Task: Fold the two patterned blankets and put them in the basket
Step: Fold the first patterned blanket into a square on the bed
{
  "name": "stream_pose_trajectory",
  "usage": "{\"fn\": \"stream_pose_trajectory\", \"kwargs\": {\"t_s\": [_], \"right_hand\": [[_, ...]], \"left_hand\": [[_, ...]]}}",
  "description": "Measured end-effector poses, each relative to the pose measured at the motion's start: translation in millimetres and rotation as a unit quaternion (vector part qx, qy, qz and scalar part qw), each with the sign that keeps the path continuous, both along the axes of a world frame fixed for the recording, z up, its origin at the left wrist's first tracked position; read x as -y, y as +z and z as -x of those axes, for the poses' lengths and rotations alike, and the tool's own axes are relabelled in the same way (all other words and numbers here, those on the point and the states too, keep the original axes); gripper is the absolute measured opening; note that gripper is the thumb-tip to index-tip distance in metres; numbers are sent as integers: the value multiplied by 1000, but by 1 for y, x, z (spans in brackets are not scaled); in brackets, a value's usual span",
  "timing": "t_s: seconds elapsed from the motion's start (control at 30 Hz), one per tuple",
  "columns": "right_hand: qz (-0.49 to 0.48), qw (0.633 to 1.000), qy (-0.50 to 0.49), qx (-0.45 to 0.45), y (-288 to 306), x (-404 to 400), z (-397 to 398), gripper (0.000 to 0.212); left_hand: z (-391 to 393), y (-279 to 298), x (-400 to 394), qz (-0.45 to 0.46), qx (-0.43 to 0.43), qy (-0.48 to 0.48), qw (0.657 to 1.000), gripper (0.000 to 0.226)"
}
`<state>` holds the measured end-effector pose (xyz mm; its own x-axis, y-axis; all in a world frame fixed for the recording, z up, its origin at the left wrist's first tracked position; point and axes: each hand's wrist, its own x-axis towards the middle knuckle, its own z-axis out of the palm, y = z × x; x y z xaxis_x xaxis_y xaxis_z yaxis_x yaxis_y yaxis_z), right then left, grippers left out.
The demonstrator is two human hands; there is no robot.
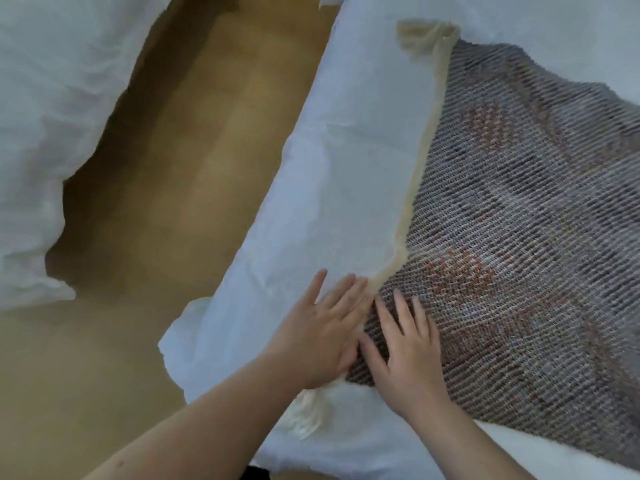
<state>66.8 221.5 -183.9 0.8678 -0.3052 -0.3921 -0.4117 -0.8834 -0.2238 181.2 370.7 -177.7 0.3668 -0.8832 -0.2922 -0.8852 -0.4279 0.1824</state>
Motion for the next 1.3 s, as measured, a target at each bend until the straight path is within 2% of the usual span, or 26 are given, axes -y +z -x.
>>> {"fn": "stream_pose_trajectory", "kwargs": {"t_s": [0.1, 0.17, 0.33, 0.53, 0.63, 0.77, 0.9, 1.1, 1.3], "right_hand": [[-24, 994, -102, 12, 19, -35, -23, 88], [-28, 990, -139, 14, 35, -51, -38, 86], [-15, 974, -216, 62, 61, -56, -59, 83], [-37, 948, -306, 78, 53, -49, -87, 83], [-28, 939, -334, 80, 57, -53, -105, 80], [9, 925, -376, 62, 58, -53, -141, 84], [59, 901, -426, 61, 60, -68, -205, 81], [69, 879, -465, 79, 88, -85, -290, 81], [94, 839, -527, 92, 95, -40, -294, 79]], "left_hand": [[-26, 6, -16, 23, -8, -36, 999, 67], [-48, 20, -22, 49, -7, -59, 997, 68], [-91, 44, -10, 15, 4, -120, 993, 71], [-140, 54, 19, -24, 31, -183, 982, 73], [-166, 62, 30, -24, 33, -208, 977, 73], [-211, 55, 44, 32, 29, -261, 964, 71], [-273, 52, 51, 71, -3, -305, 950, 70], [-357, 83, 45, 100, -12, -333, 938, 71], [-381, 82, 118, 95, 8, -379, 920, 71]]}}
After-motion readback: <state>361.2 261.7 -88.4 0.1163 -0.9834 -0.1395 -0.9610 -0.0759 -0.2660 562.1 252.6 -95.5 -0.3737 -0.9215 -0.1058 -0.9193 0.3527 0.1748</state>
